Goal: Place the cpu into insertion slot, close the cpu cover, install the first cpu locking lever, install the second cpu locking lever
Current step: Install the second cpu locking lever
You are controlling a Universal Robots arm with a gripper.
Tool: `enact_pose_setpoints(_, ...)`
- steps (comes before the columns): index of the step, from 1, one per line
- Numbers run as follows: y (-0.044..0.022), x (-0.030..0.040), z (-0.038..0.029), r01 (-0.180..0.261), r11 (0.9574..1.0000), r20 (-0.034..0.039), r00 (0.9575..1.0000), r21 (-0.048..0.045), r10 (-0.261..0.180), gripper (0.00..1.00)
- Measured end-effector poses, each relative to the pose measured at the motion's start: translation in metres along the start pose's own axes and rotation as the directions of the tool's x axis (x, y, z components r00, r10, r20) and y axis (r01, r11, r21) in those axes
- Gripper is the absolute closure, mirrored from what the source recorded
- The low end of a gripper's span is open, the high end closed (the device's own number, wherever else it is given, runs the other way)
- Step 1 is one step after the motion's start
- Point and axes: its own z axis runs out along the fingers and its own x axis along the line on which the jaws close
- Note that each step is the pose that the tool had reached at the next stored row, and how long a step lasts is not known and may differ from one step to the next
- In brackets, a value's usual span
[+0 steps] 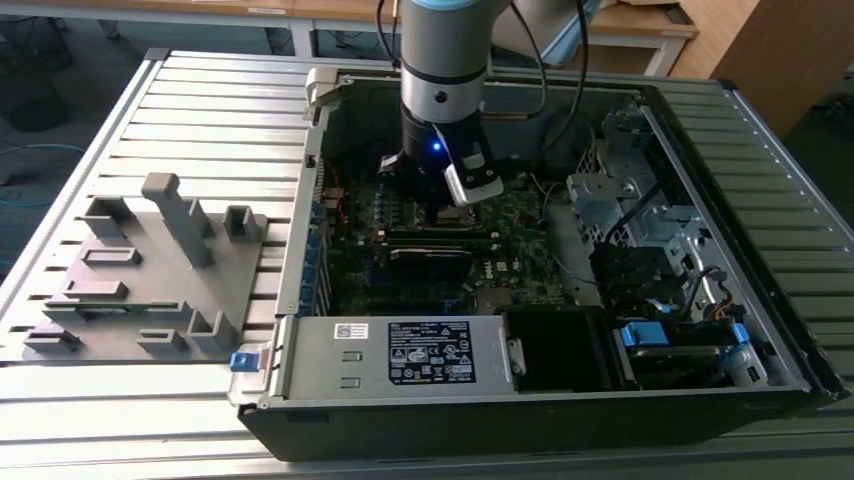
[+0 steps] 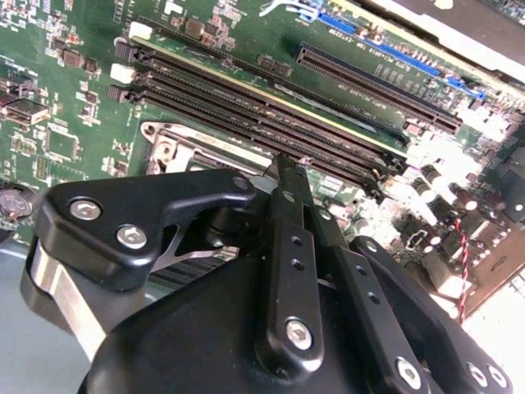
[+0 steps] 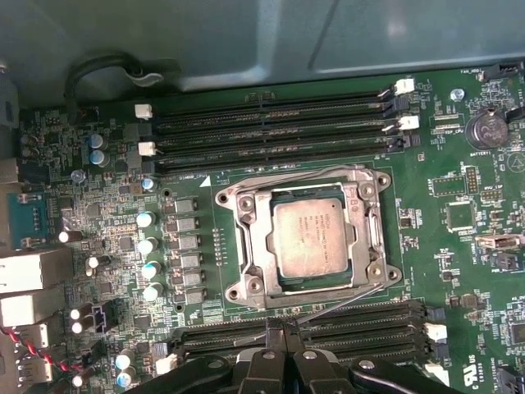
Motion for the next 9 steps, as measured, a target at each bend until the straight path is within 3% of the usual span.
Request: enact_pose_setpoints(9,-0.0003,0.0026,0.0015,0.000,1.0000,0.0000,1.0000,-0.0001,0.000,0.90)
